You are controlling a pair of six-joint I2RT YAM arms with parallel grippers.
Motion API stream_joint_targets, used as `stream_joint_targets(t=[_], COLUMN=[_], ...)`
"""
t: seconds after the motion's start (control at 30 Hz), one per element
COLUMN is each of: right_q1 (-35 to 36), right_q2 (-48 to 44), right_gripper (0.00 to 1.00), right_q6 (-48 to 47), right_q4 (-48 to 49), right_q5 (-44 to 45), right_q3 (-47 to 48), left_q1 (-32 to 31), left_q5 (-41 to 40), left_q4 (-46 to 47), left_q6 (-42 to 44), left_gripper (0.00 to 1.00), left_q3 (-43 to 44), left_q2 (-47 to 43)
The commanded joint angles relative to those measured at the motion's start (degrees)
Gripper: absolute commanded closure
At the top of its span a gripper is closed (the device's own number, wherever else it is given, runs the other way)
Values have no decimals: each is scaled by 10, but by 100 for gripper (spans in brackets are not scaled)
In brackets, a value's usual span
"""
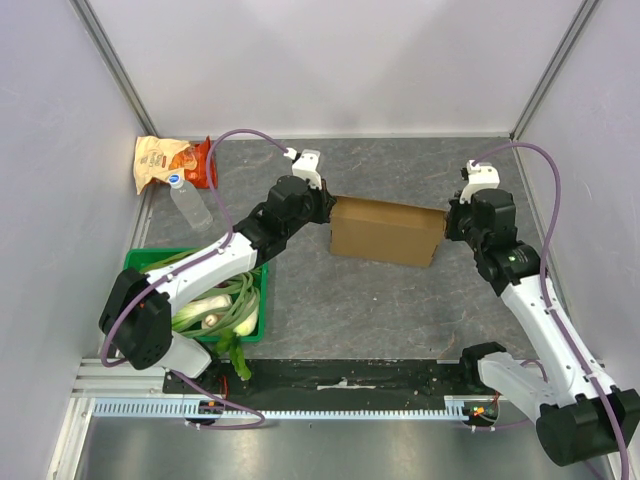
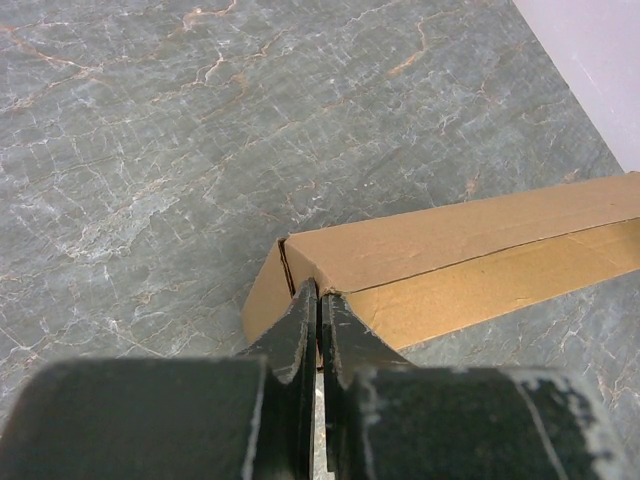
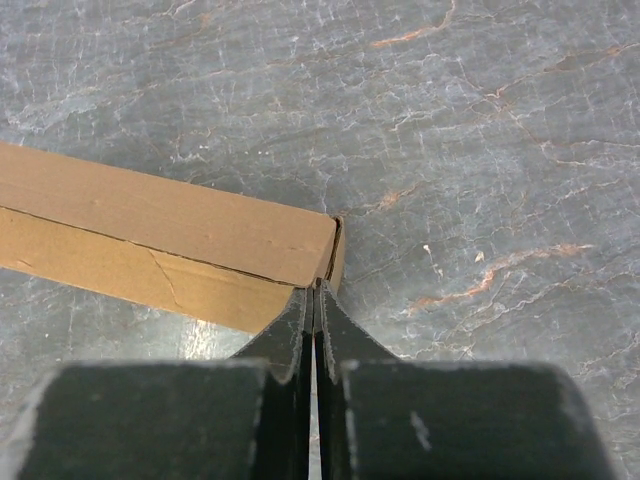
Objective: Fold the paper box
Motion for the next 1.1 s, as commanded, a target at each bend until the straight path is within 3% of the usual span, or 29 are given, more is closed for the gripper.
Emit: stream_joint_targets(t=[0.0, 0.53, 0.9, 1.07], right_q1=[2, 2, 2, 2], right_q2=[11, 16, -53, -41], right_gripper=[100, 100, 100, 100], right_q6=[7, 19, 24, 34], right_q4=[35, 80, 258, 239], right_q5=[-10, -20, -21, 8], right_q3=[-17, -63, -212, -198], left_q1=[-11, -34, -36, -36], left_q5=[-6, -24, -12, 2], left_q4=[-7, 17, 48, 27], left_q6=[-16, -26, -44, -50], left_gripper=[98, 98, 98, 98], left_q3=[-21, -78, -120, -101], left_q2=[6, -6, 2, -4])
